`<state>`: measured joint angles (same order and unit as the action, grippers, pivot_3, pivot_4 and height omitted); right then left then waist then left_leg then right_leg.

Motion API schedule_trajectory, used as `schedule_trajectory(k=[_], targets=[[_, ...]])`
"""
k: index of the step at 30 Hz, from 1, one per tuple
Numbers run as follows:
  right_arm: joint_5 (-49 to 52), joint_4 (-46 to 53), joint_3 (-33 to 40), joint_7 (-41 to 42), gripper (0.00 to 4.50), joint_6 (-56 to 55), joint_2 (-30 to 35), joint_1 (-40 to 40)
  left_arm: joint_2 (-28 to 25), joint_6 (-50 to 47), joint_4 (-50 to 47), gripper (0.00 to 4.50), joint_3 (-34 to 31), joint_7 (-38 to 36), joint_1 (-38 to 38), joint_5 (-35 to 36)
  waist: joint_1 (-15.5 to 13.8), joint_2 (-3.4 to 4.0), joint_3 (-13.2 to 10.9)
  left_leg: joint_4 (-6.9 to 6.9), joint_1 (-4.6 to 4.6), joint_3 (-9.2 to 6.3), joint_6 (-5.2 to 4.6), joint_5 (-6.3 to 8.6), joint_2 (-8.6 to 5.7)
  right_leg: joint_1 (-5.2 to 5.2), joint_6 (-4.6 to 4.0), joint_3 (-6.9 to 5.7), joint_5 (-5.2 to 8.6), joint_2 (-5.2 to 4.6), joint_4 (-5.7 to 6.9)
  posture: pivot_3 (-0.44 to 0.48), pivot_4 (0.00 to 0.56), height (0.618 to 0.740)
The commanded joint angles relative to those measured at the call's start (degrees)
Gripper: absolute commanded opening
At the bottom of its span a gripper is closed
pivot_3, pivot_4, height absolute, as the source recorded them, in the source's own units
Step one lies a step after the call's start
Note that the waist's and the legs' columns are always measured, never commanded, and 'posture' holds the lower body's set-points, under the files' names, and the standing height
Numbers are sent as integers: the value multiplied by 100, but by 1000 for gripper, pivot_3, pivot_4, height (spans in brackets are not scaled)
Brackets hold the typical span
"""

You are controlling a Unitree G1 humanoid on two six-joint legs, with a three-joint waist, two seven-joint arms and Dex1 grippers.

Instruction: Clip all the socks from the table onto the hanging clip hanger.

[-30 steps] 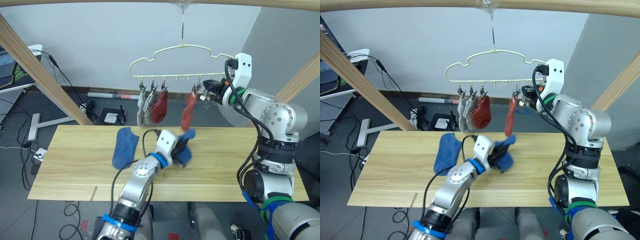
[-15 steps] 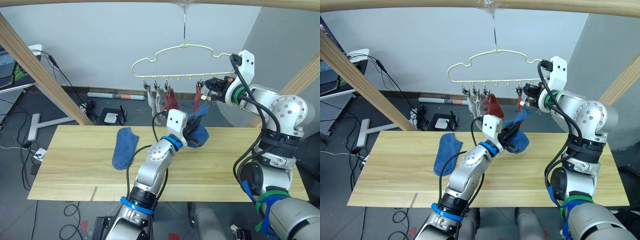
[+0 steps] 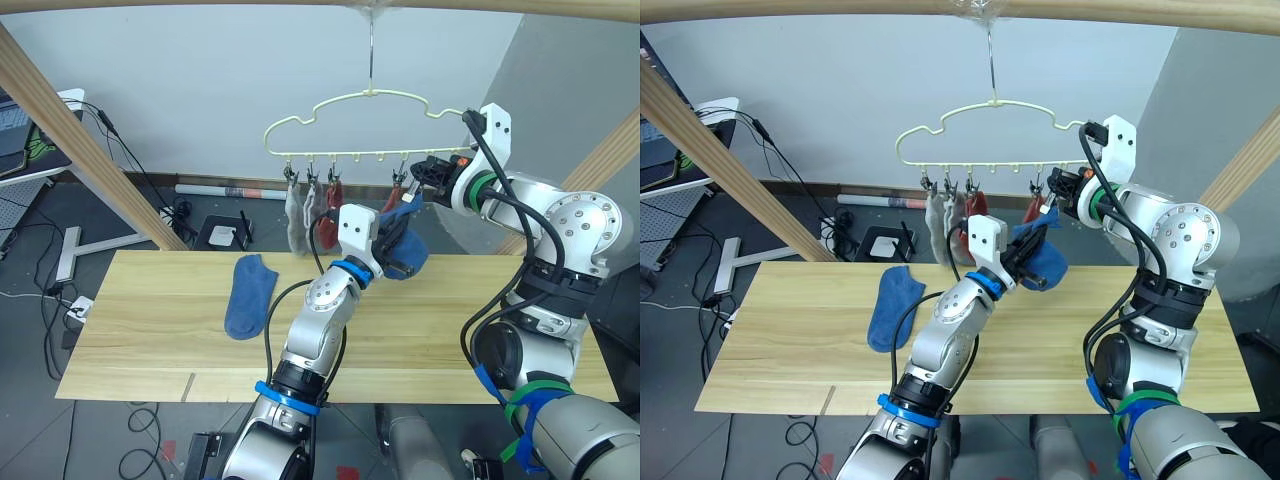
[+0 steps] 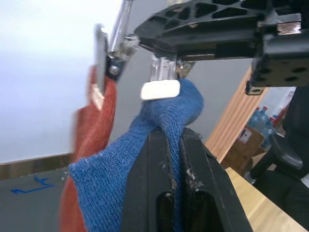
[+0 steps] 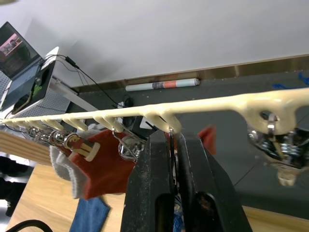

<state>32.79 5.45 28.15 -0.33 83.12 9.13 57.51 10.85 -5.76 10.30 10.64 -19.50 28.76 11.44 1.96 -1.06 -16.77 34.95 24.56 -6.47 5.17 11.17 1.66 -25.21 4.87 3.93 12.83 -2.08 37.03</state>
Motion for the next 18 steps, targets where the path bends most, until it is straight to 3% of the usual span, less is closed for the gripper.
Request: schedule_trajectory(k=[1,3,4,11,15,18], targets=[[-79,67,144,-130,0,110,6,-13,182,139,-44,15,59,-45,147,43,0,0,0,0,0,0,0,0,0,0,0,-1,0,0,0,-58,286,740],[-49,71,160,-101,0,103,-6,-14,206,150,2,15,70,-53,187,42,0,0,0,0,0,0,0,0,0,0,0,-1,0,0,0,-54,287,740],[-27,73,196,-97,590,112,-26,-3,216,158,24,0,76,-61,205,43,0,0,0,0,0,0,0,0,0,0,0,-1,0,0,0,-54,287,740],[29,134,212,-14,3037,155,28,50,225,171,74,0,88,-78,246,44,78,0,0,-1,8,0,0,0,0,-9,-6,0,-3,0,1,-54,287,740],[205,451,-160,394,4476,84,347,-56,230,63,162,0,56,-89,305,87,134,1,0,-2,8,0,0,0,0,-9,-5,0,-3,0,1,-63,287,740],[500,933,-191,718,4476,376,509,-168,248,-4,254,0,46,-97,373,106,153,1,0,-2,8,0,0,0,0,-10,1,0,1,1,1,-67,285,740]])
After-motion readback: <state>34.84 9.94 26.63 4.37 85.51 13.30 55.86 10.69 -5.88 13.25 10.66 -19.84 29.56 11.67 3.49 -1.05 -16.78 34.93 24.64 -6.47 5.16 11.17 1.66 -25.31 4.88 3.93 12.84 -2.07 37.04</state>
